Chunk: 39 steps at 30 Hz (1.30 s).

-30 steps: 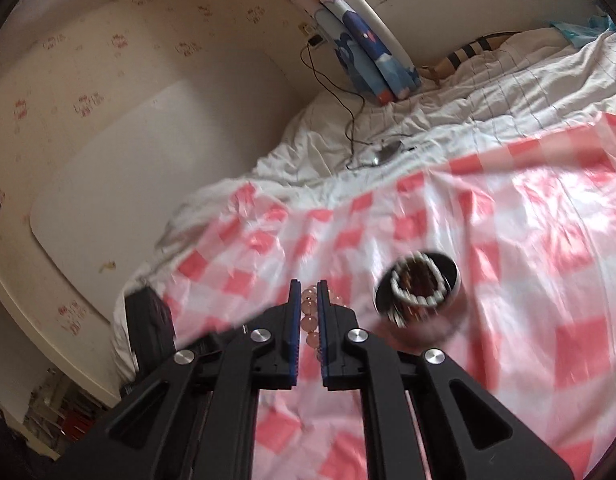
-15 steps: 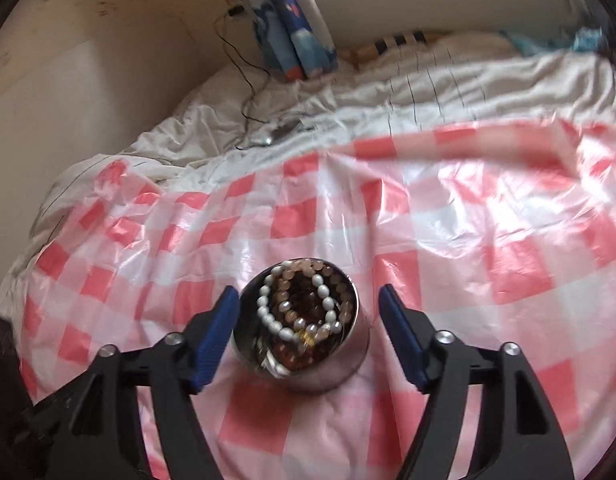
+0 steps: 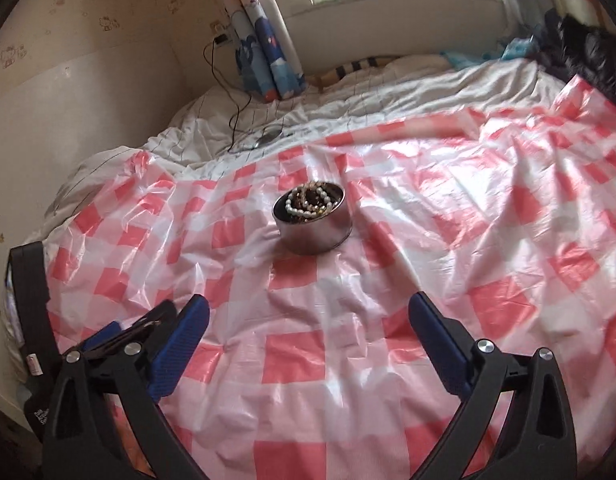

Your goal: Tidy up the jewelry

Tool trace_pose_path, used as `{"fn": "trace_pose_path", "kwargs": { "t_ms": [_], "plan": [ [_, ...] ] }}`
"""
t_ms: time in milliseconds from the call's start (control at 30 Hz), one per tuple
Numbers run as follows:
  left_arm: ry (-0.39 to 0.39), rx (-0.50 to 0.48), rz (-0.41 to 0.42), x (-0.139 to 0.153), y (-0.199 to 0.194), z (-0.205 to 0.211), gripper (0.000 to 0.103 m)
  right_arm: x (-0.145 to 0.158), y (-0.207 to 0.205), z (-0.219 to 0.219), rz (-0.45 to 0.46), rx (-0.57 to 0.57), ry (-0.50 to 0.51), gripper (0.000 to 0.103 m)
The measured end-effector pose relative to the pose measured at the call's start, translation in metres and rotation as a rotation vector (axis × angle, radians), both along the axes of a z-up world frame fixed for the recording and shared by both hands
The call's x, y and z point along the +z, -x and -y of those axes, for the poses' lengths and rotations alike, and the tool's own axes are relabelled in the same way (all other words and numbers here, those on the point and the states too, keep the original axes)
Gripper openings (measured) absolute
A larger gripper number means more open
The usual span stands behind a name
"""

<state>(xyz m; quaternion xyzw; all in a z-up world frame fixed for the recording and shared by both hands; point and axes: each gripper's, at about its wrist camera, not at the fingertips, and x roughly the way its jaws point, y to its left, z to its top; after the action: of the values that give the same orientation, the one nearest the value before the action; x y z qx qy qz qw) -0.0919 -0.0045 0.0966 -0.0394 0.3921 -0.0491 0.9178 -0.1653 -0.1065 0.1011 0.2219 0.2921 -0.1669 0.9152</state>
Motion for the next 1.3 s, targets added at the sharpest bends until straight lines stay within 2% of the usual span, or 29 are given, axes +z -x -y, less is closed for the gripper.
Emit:
{"fn": "trace_pose_path", "kwargs": {
  "t_ms": [67, 167, 267, 500, 900, 1033, 1133, 1200, 1300],
  "plan": [
    [0.020, 0.021, 0.022, 0.007, 0.010, -0.015, 0.095, 0.003, 0.011, -0.013, 0.007, -0.027, 0.078, 0.096],
    [0.040, 0.034, 0.033, 0.012, 0.023, -0.028, 0.095, 0.008, 0.021, -0.015, 0.037, -0.076, 0.121, 0.096],
    [0.039, 0.022, 0.041, 0.015, 0.030, -0.029, 0.095, 0.008, 0.026, -0.007, 0.050, -0.121, 0.115, 0.096],
    [-0.014, -0.023, 0.032, 0.011, 0.027, -0.005, 0.095, 0.000, 0.024, 0.004, -0.017, -0.197, 0.089, 0.096],
    [0.051, -0.084, 0.006, 0.006, 0.022, 0.003, 0.095, 0.004, 0.021, -0.004, -0.025, -0.191, 0.143, 0.096],
    [0.121, -0.112, -0.057, 0.000, 0.012, 0.000, 0.095, 0.005, 0.018, -0.007, -0.038, -0.181, 0.165, 0.096],
    [0.209, -0.116, -0.143, -0.010, -0.002, -0.014, 0.095, 0.005, 0.015, -0.010, -0.050, -0.173, 0.184, 0.096],
    [0.265, -0.113, -0.170, -0.015, -0.007, -0.025, 0.095, 0.005, 0.014, -0.013, -0.053, -0.171, 0.198, 0.096],
    [0.269, -0.089, -0.113, -0.009, -0.003, -0.035, 0.095, 0.006, 0.012, -0.017, -0.061, -0.166, 0.222, 0.096]
  ]
}}
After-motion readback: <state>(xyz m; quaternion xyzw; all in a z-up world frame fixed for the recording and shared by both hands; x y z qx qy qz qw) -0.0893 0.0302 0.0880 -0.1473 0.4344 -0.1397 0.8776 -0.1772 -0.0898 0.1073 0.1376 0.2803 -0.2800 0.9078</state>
